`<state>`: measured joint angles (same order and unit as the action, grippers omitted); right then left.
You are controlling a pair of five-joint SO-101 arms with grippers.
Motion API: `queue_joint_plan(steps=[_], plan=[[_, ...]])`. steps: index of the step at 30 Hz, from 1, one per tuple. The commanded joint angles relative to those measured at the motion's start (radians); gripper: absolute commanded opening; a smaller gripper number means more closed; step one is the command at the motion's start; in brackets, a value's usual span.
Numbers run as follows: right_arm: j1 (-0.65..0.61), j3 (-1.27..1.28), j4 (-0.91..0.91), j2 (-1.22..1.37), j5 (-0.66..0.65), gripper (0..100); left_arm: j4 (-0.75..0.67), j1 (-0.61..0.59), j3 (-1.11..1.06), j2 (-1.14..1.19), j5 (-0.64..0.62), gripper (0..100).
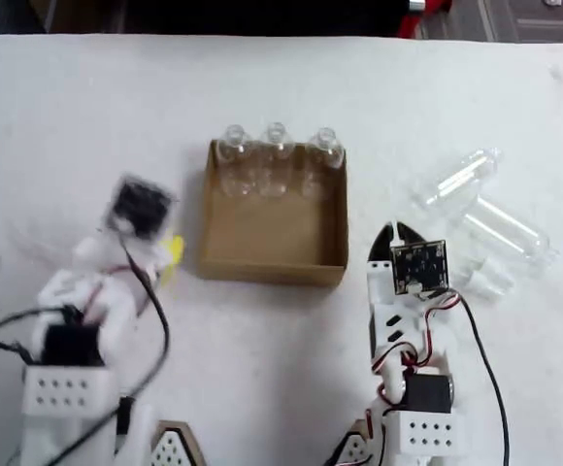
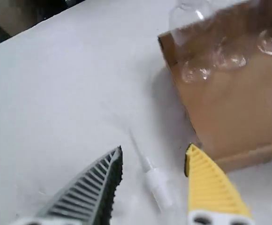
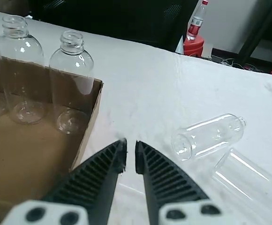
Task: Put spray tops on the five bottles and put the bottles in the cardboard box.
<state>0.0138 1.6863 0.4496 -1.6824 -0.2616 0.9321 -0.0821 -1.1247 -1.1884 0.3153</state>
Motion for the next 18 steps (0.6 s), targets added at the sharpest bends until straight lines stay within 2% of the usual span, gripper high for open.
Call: queue_joint_plan(steps=[1,4,8,14,18], plan=[[-0.007,0.009,-0.021,0.012,-0.008,1.5,0.08,-0.076,0.345,0.248,-0.201,20],[-0.007,0.009,-0.021,0.012,-0.008,1.5,0.176,-0.079,0.474,0.358,-0.316,20],[-0.007,0.009,-0.019,0.012,-0.008,1.5,0.166,-0.084,0.437,0.418,-0.41,20],[-0.036,0.009,-0.018,0.012,-0.008,1.5,-0.072,-0.087,0.216,0.429,-0.333,20],[-0.041,0.009,-0.016,0.012,-0.008,1.5,-0.247,-0.087,0.081,0.43,-0.327,20]])
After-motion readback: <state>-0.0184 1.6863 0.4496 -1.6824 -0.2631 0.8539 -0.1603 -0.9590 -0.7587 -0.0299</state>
